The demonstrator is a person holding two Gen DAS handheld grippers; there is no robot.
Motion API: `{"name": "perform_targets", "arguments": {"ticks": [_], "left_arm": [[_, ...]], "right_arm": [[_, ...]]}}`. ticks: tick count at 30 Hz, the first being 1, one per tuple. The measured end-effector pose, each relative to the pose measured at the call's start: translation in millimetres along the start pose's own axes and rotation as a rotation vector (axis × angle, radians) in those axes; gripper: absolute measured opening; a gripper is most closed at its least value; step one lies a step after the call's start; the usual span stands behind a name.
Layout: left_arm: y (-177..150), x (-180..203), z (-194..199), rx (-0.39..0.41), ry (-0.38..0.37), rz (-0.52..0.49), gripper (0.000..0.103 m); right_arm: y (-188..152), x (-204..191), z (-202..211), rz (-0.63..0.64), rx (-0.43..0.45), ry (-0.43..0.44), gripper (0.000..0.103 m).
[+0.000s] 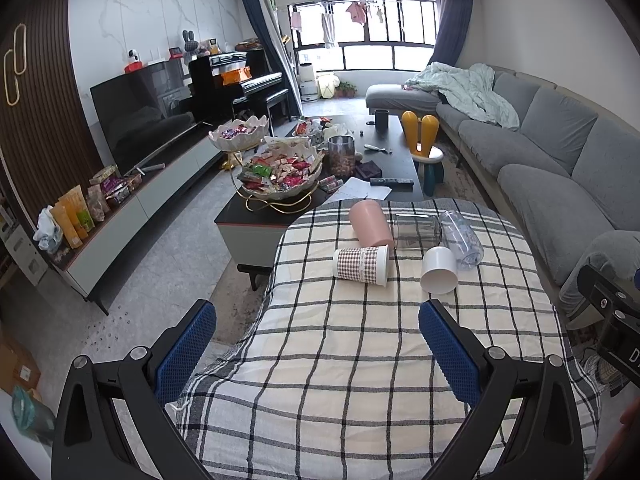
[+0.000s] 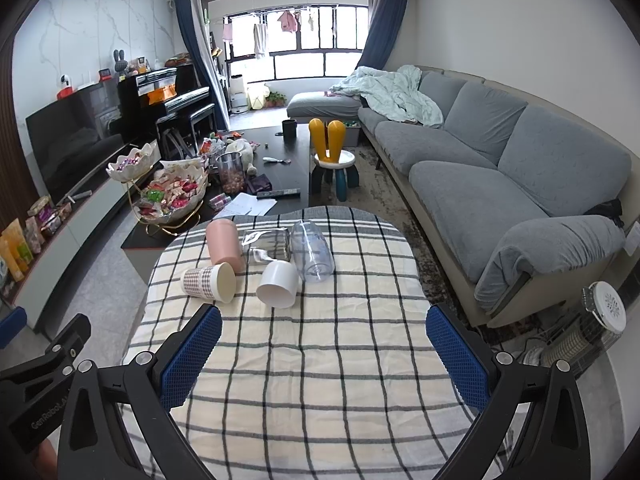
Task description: Flip cup upside down
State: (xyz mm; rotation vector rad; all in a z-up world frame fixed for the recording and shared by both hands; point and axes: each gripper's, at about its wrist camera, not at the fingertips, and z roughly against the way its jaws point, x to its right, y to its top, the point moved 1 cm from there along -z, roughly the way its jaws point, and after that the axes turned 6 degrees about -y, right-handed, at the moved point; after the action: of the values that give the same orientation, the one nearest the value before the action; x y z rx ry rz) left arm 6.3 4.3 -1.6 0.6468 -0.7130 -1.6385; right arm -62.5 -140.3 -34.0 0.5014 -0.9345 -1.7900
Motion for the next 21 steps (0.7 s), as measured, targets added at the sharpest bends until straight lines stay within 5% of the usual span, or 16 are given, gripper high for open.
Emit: {"name": "perform_targets", "arguments": {"ticks": [21], "left_arm": [[-3.9, 0.2, -3.2, 0.003, 0.003, 0.001, 0.103]], "right_arm": [[-0.3, 0.2, -3.2, 0.002, -0.003, 0.002, 0.102]]}}
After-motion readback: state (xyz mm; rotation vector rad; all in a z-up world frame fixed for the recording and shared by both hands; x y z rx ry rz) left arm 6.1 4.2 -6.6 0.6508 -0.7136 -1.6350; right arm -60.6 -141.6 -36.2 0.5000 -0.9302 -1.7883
